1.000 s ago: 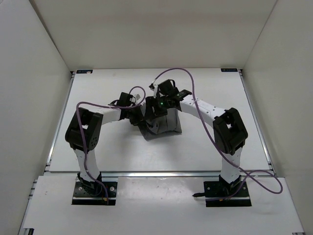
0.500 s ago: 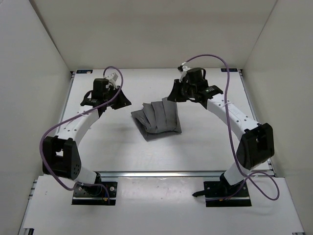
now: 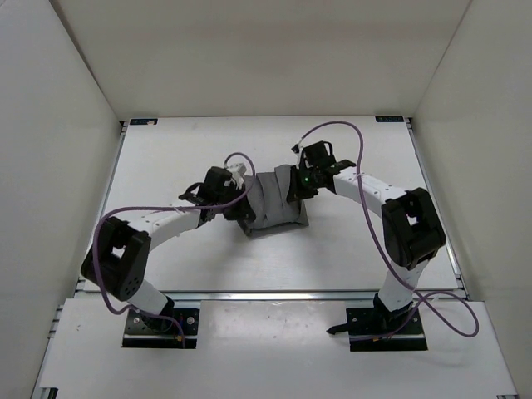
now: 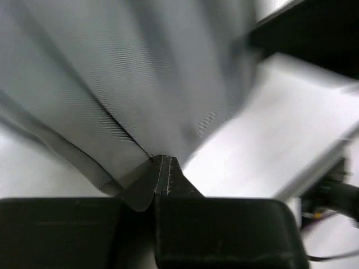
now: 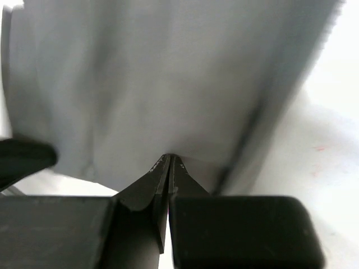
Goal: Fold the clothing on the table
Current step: Fold the skirt
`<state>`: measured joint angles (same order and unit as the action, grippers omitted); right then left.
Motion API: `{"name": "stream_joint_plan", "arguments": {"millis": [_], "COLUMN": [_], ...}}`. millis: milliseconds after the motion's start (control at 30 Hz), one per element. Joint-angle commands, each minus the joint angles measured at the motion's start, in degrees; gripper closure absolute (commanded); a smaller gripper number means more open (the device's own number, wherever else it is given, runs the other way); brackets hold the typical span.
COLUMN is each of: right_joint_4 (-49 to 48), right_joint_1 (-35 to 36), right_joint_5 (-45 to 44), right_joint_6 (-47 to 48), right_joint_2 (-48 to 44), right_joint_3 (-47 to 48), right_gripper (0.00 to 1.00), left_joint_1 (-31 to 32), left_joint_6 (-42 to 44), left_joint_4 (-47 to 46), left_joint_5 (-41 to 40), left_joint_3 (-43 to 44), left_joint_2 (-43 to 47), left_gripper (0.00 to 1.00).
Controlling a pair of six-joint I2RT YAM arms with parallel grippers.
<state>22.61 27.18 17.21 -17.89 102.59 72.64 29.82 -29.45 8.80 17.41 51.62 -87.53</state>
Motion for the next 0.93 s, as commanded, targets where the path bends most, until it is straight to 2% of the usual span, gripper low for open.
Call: {"name": "stream_joint_plan", "arguments": {"millis": [0, 133, 233, 267, 300, 333, 433, 467, 533, 567, 700, 767, 800, 867, 900], "right_joint_4": [-4.42, -2.23, -0.82, -0.29, -0.81, -1.51, -1.61, -0.82, 0.85, 1.29, 1.74, 3.04, 3.05, 3.4, 4.1], "right_joint_1": [-2.65, -4.59, -6.87, -8.09, -9.06, -9.42, -11.36, -11.62, -12.33, -12.76, -15.39, -16.45, -16.28, -16.11, -15.58], "right_joint_5": [1.85, 1.16, 3.43, 4.05, 5.45, 5.99, 4.78, 4.41, -0.57, -2.6, -2.98, -3.15, -3.15, -5.25, -5.61], "right_joint_6": [2.07, 4.0, 4.88, 4.8, 4.1, 4.27, 3.21, 3.56, 4.61, 4.71, 5.06, 4.97, 5.06, 5.49, 5.41], "right_joint_2": [0.94, 1.65, -0.27, -1.59, -2.56, -4.39, -8.96, -10.55, -12.57, -13.89, -17.67, -18.38, -18.82, -19.09, -19.0], "right_joint_3": [-1.1, -0.14, 1.62, 2.32, 2.68, 2.59, 2.15, 2.07, 1.81, 1.11, -3.29, -5.66, -6.36, -8.12, -8.39], "right_gripper": [0.99, 1.0, 1.0, 0.98, 0.87, 0.71, 0.44, 0.36, 0.3, 0.26, 0.13, 0.14, 0.24, 0.32, 0.27], "left_joint_1": [-2.04, -4.24, -5.38, -5.83, -6.09, -6.79, -7.94, -8.03, -8.73, -8.82, -10.13, -11.45, -11.8, -11.29, -11.02], "left_joint_6": [-1.31, -0.7, -0.17, 0.18, 0.36, 0.71, 3.77, 5.27, 7.64, 9.22, 12.13, 11.87, 12.05, 12.32, 12.49], "left_joint_4": [-0.98, 4.72, 6.58, 7.28, 7.72, 8.77, 12.47, 14.04, 17.56, 19.48, 26.34, 27.84, 28.55, 29.26, 29.61], "left_joint_5": [-4.4, -5.72, -4.24, -4.4, -4.14, -3.7, -4.75, -6.14, -7.99, -11.49, -19.6, -19.61, -19.87, -21.97, -22.76], "left_joint_3": [-5.11, -4.77, -3.02, -1.45, 0.31, 1.37, 7.78, 8.41, 11.13, 11.92, 11.76, 10.09, 8.87, 6.49, 5.96], "left_joint_2": [-2.55, -5.2, -1.96, -0.12, 0.6, 2.52, 5.87, 7.44, 9.29, 10.7, 14.21, 15.62, 17.02, 18.79, 19.93], "left_gripper": [1.0, 1.0, 0.98, 0.82, 0.58, 0.48, 0.02, 0.01, 0.01, 0.01, 0.01, 0.02, 0.01, 0.01, 0.02]}}
